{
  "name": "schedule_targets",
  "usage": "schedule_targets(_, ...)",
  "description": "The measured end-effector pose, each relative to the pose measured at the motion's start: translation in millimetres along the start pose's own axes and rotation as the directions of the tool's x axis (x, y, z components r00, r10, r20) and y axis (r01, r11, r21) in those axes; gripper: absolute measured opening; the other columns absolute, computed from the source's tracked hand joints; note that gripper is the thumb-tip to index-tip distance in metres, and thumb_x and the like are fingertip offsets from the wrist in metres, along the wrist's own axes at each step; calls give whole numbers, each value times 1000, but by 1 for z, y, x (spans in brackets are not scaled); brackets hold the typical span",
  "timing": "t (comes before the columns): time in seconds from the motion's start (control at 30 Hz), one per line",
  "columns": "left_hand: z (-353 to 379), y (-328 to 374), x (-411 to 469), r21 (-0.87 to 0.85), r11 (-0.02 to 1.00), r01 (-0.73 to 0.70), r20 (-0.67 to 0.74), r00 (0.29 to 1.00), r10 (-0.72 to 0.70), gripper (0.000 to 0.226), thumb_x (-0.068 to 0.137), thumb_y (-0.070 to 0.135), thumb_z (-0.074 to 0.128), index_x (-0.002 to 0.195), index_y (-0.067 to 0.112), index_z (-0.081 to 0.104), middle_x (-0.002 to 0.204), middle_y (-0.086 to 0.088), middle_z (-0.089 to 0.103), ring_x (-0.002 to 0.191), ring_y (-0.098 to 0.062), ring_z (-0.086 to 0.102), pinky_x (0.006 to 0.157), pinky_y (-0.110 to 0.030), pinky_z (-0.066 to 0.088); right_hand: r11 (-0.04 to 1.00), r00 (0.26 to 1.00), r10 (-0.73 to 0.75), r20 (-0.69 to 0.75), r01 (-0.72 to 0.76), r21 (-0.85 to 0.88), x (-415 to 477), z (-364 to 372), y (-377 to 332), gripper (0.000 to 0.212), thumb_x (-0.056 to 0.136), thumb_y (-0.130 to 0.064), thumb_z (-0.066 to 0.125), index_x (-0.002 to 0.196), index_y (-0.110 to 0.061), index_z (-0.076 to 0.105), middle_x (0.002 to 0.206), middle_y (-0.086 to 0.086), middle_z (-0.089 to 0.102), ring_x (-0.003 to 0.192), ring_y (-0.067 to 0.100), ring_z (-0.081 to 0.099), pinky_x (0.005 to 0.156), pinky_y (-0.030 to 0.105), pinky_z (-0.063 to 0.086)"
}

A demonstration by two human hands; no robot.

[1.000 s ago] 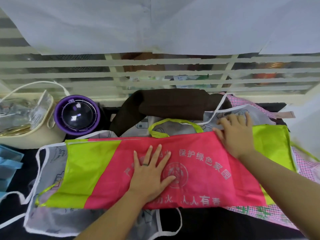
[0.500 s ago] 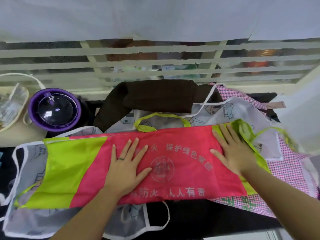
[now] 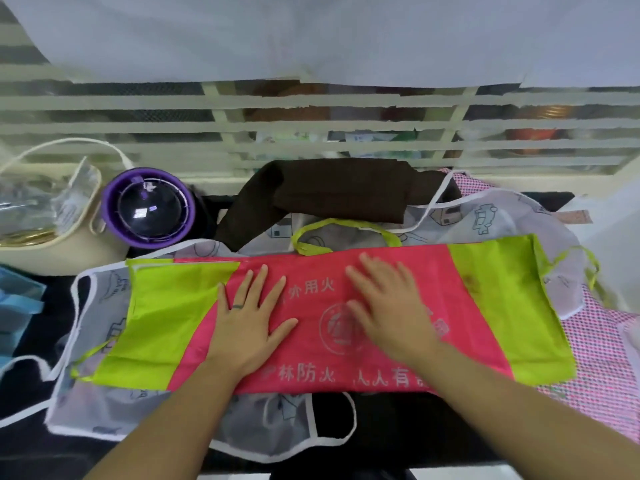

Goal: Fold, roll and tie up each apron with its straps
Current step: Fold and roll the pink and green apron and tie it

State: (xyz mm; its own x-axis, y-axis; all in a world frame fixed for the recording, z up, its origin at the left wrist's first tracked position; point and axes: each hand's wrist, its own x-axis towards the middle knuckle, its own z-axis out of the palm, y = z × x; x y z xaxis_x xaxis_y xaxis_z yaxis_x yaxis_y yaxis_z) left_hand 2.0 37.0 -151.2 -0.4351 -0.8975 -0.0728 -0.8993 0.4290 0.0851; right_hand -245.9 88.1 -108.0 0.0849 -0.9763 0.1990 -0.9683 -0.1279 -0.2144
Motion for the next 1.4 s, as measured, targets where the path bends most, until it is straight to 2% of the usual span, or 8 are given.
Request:
schedule_targets(0.17, -3, -19, -15, 31, 998, -54, -3, 999, 55, 67, 95, 63, 10, 146, 27, 33, 154, -8, 32, 141, -25, 24, 111, -55, 9, 982, 957, -103, 272, 142, -128, -2, 45, -55, 63, 91, -62, 29, 140, -27, 46, 146, 8, 45, 136, 30, 40, 106, 67, 15)
schedule_targets(0.53, -34, -96, 19, 158, 981, -110, -171, 976, 137, 52, 92, 43, 32, 130, 16, 57, 131, -9, 58, 117, -30, 58, 107, -51, 28, 986, 938, -59, 342, 108, -128, -3, 51, -50, 69, 95, -66, 11, 150, -26, 24, 155, 8, 29, 144, 29, 23, 109, 62, 3)
schedule_targets(0.73, -52, -91, 38, 48, 992, -115, -196, 973, 122, 40, 91, 39, 30, 88, 12, 59, 83, -9, 64, 76, -32, 61, 71, -40, 45, 988, 937, -84, 340, 123, -96, -3, 45, -51, 68, 95, -66, 12, 151, -27, 19, 158, 6, 22, 146, 26, 15, 111, 59, -1)
schedule_targets(0.83, -59, -91, 42, -72, 991, -115, -197, 975, 99, 38, 97, 37, 29, 93, 8, 55, 76, -14, 64, 68, -35, 60, 55, -35, 37, 980, 936, -168, 308, 193, -51, -3, 38, -56, 70, 94, -68, 19, 151, -27, 20, 158, 6, 19, 146, 27, 16, 111, 62, 4)
schedule_targets(1.07, -62, -86, 48, 100, 995, -8, -209, 977, 29, 18, 87, 11, 55, 103, 13, 62, 96, -9, 64, 81, -33, 61, 70, -40, 42, 975, 919, -185, 347, 217, -55, 2, 42, -57, 76, 89, -75, 23, 150, -30, 21, 158, 6, 21, 146, 28, 17, 109, 65, 3)
schedule_targets(1.2, -50, -41, 19, -34, 940, -338, -288, 904, 315, 27, 86, 22, 49, 108, 18, 64, 111, -4, 60, 100, -27, 58, 94, -41, 40, 982, 892, -149, 427, 184, -42, 6, 47, -52, 75, 90, -75, 18, 151, -31, 14, 159, 3, 15, 147, 27, 11, 110, 67, 0)
schedule_targets(1.3, -29, -11, -19, -144, 848, -510, 33, 854, 519, 57, 88, 60, 39, 131, 23, 50, 139, -2, 48, 133, -22, 41, 115, -50, 24, 986, 899, -163, 407, 164, 32, 7, 40, -47, 76, 89, -75, 14, 151, -31, 7, 161, -1, 6, 148, 20, -2, 114, 64, -2)
schedule_targets(1.4, -12, -11, -35, -139, 879, -457, 314, 821, 476, 96, 77, 81, 35, 153, 28, 8, 160, 4, -4, 147, -18, -8, 115, -52, -11, 972, 885, -237, 400, 211, 108, -10, 23, -35, 80, 88, -74, 28, 153, -29, 13, 161, 1, 7, 149, 18, -1, 117, 55, -2)
